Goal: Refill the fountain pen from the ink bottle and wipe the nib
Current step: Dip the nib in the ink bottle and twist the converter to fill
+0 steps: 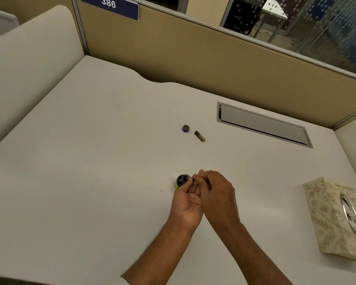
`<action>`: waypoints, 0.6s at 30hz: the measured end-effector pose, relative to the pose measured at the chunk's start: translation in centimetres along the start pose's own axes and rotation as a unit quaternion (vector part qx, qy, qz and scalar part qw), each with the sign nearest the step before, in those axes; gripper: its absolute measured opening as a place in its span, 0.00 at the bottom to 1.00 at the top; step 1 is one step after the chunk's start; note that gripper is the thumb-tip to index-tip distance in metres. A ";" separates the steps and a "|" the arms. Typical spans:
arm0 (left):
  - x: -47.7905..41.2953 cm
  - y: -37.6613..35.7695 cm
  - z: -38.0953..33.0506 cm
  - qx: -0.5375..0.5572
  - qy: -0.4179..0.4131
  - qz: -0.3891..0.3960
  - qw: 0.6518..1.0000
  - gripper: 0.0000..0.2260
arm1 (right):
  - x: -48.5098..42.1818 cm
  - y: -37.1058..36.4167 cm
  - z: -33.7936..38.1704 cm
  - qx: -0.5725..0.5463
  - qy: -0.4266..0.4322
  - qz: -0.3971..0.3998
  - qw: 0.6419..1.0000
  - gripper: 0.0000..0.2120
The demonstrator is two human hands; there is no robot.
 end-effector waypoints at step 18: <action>0.4 -0.3 0.1 -0.012 -0.004 0.006 1.000 0.12 | 0.1 0.2 0.5 0.014 0.005 -0.015 1.000 0.10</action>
Point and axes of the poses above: each hand's wrist, its own x-axis away from the middle knuckle, its own y-axis out of the back of the hand, z = x × y, the point moved 2 cm from there along -x, towards the middle knuckle, and after that the axes turned 11 degrees about -x, right-handed, at the moved point
